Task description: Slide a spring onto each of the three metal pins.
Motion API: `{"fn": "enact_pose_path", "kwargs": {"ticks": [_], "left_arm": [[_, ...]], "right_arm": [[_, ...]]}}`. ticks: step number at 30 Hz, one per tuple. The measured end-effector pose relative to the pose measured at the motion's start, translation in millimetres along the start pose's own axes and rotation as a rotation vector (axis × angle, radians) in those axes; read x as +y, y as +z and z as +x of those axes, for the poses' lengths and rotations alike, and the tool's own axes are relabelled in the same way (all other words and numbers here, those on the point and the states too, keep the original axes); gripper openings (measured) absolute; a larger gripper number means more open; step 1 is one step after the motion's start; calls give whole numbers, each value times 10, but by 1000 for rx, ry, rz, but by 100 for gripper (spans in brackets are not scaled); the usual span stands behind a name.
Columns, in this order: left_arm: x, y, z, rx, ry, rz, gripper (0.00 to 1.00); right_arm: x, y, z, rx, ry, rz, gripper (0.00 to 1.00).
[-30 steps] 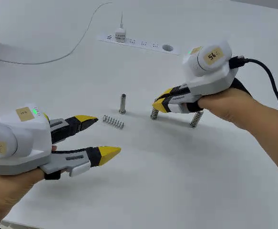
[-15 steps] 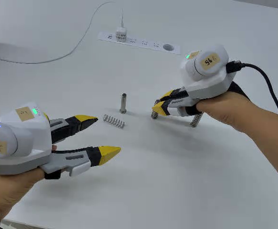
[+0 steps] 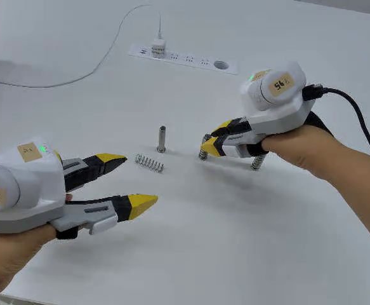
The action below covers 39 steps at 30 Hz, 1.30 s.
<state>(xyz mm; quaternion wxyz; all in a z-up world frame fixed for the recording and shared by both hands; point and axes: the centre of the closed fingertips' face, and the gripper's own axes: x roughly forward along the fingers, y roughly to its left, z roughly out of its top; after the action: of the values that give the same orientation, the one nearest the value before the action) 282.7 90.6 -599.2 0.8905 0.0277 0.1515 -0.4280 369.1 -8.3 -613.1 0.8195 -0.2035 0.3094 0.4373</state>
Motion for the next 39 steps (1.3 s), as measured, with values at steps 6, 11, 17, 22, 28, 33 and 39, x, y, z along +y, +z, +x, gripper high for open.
{"fn": "enact_pose_path", "kwargs": {"ticks": [6,11,17,22,28,33,39], "left_arm": [[11,14,-9,-2,3,2,55],[20,29,-25,-2,7,7,55],[17,27,-39,2,8,12,55],[11,22,-34,4,7,14,55],[10,13,-25,7,7,17,55],[24,14,-32,7,10,17,55],[39,12,-42,7,15,17,54]], "right_arm": [[41,-24,-75,-7,-8,4,21],[92,-34,-111,-12,-8,5,21],[178,-44,-142,-22,-4,10,21],[288,-61,-136,-23,8,10,21],[386,-56,-38,-23,39,6,21],[508,2,68,-30,71,0,21],[597,105,175,-44,95,-11,21]]}}
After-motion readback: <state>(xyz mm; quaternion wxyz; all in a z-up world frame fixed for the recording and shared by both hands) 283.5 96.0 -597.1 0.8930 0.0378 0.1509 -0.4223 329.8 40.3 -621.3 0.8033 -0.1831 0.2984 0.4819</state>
